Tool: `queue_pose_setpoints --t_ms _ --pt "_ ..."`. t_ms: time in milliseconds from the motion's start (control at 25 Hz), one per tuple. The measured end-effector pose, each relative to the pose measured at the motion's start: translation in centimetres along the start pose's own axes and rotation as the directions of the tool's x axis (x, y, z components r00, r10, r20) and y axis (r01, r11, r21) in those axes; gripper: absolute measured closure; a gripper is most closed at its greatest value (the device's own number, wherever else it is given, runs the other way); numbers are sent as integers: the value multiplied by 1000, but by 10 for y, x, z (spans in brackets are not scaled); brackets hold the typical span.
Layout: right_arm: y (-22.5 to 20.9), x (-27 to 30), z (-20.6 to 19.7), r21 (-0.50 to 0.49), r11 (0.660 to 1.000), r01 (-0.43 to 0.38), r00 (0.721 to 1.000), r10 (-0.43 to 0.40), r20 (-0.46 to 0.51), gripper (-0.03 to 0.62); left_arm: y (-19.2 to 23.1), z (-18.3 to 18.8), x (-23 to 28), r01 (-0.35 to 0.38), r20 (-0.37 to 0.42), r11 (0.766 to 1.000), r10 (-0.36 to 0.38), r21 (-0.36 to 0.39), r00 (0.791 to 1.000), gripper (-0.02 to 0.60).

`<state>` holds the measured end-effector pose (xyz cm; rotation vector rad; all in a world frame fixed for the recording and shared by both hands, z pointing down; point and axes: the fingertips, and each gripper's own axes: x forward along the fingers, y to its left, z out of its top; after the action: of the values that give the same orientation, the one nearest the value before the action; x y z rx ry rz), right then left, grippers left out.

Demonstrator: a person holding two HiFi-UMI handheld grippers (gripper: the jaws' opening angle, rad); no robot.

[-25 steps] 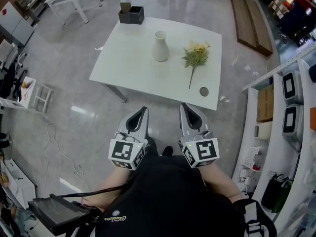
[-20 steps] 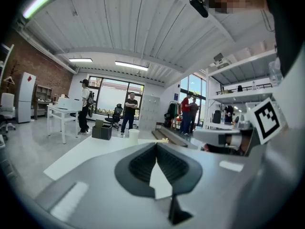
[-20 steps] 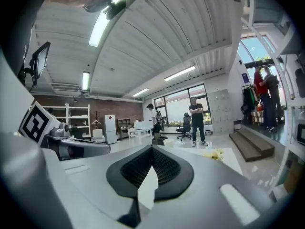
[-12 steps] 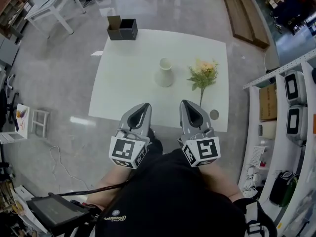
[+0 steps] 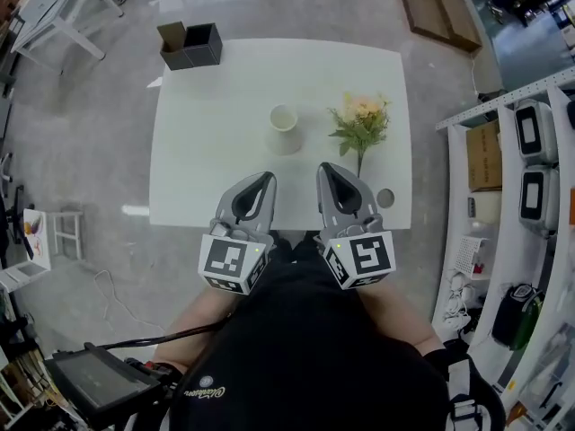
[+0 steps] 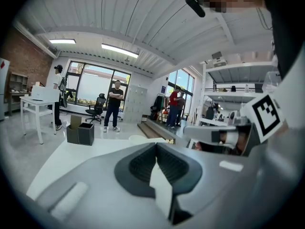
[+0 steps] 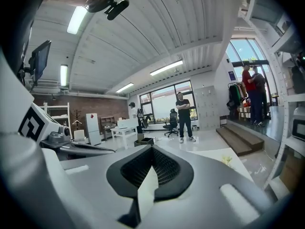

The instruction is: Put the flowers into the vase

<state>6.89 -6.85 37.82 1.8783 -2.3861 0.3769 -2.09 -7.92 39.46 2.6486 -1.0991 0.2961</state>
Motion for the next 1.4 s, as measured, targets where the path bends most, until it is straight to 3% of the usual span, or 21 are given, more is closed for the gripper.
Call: queue_pose_setpoints --t_ms 480,600,720,800,1080,1200,1400 --pt "-86 -8 -33 53 984 168 983 -163 -82 594 -34 -22 59 114 -103 993 -114 0 988 574" --pt "-106 -6 -54 51 976 210 967 -200 -156 594 -42 -24 65 136 -112 991 -135 3 985 574" --pt "-127 2 -88 41 970 239 937 -219 -273 592 -47 -28 67 147 -122 989 -146 -1 982 574" --pt "-141 9 -112 44 968 248 913 -218 -345 501 -49 -30 66 149 -128 989 -149 -6 980 574" --pt "-183 28 -191 45 951 307 789 -228 -570 386 -44 -34 63 145 -139 989 -145 -12 980 574" --pt "-194 38 -206 71 943 324 766 -218 -605 344 -41 -38 62 141 -147 990 -141 -14 979 574" --pt "-204 50 -211 83 937 339 749 -216 -626 345 -39 -42 59 131 -158 991 -132 -15 979 574"
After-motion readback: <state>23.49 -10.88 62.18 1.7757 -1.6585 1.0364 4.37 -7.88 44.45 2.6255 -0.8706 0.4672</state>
